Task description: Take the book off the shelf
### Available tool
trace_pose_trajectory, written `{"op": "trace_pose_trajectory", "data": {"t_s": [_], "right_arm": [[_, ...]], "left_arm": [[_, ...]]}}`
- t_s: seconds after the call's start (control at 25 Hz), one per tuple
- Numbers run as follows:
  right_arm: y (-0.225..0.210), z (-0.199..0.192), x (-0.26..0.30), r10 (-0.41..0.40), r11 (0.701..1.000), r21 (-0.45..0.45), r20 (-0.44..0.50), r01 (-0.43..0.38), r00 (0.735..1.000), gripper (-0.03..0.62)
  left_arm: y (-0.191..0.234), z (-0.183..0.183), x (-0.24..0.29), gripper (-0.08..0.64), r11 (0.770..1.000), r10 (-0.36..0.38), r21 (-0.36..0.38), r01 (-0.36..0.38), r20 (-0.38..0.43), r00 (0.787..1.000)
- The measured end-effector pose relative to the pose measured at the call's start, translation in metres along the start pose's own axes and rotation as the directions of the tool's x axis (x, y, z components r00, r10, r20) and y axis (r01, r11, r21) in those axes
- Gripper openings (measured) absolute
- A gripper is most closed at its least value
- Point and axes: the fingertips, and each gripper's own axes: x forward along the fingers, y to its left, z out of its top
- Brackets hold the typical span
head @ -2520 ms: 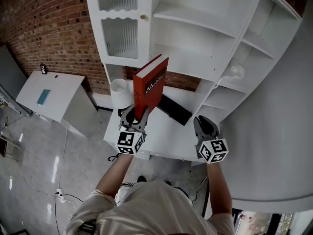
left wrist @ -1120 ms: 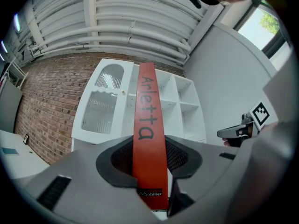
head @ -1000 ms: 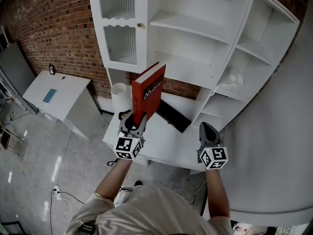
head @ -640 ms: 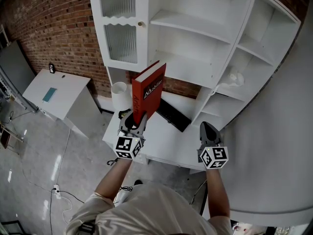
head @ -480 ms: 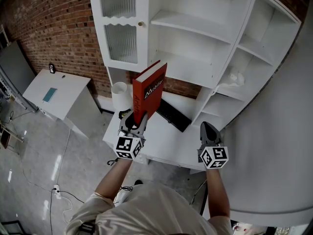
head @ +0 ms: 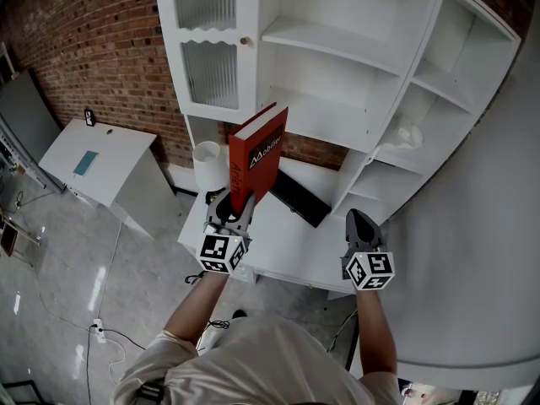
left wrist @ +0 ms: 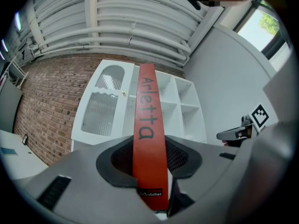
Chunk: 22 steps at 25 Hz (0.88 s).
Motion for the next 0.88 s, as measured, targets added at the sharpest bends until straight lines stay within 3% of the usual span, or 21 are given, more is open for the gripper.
{"op": "trace_pose_trajectory", "data": {"t_s": [0.88], "right_arm": [[0.011, 0.000, 0.006, 0.005, 1.000, -0.023, 0.008, -0.005, 1.000, 0.002]], "left_arm": [[0.008, 0.000, -0.001, 0.146, 1.000, -0.008, 0.001, 0.008, 0.009, 1.000]]}}
